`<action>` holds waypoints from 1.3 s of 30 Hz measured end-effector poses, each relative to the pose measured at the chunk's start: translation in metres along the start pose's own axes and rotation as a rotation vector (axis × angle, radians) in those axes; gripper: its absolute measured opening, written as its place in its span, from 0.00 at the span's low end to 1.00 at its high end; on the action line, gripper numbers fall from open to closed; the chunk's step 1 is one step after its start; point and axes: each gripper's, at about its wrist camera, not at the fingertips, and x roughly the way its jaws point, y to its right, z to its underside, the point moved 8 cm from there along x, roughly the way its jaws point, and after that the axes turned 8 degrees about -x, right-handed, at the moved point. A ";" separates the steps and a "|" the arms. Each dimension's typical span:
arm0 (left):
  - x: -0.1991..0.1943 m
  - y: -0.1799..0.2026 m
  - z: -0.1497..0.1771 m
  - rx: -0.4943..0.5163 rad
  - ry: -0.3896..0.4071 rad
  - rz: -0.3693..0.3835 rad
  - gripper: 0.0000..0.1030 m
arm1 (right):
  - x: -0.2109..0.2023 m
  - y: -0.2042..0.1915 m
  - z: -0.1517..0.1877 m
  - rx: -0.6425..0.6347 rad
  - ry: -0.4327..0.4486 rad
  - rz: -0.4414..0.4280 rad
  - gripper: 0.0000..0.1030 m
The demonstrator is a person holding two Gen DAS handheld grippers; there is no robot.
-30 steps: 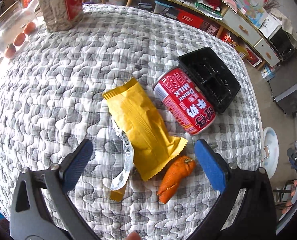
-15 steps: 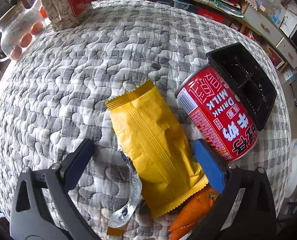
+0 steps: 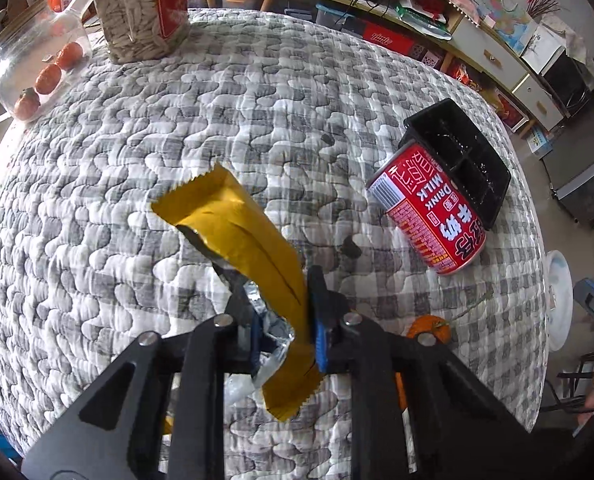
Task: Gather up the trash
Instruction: 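Grasp the yellow snack wrapper with the left tool, then grasp the second red milk can with the right tool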
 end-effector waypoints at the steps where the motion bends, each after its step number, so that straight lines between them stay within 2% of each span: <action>1: -0.006 -0.003 0.001 0.016 0.010 0.000 0.17 | 0.000 -0.012 -0.003 -0.024 0.002 -0.015 0.84; 9: -0.040 -0.036 0.006 0.078 0.045 0.022 0.15 | 0.022 -0.113 -0.026 -0.194 -0.010 -0.130 0.84; 15: -0.043 -0.055 0.013 0.048 0.016 0.059 0.15 | 0.059 -0.169 -0.044 -0.276 -0.058 -0.130 0.83; 17: -0.044 -0.061 0.014 0.038 0.014 0.067 0.15 | 0.070 -0.180 -0.049 -0.294 -0.069 -0.125 0.79; 20: -0.044 -0.067 0.018 0.016 -0.002 0.094 0.15 | 0.083 -0.191 -0.054 -0.310 -0.079 -0.128 0.65; 28: -0.050 -0.076 0.015 -0.014 0.000 0.118 0.15 | 0.114 -0.199 -0.051 -0.332 -0.132 -0.095 0.63; 31: -0.052 -0.078 0.014 -0.017 0.004 0.122 0.15 | 0.124 -0.203 -0.041 -0.346 -0.160 -0.096 0.52; 39: -0.054 -0.078 0.017 -0.019 0.004 0.123 0.15 | 0.109 -0.202 -0.033 -0.336 -0.116 -0.110 0.52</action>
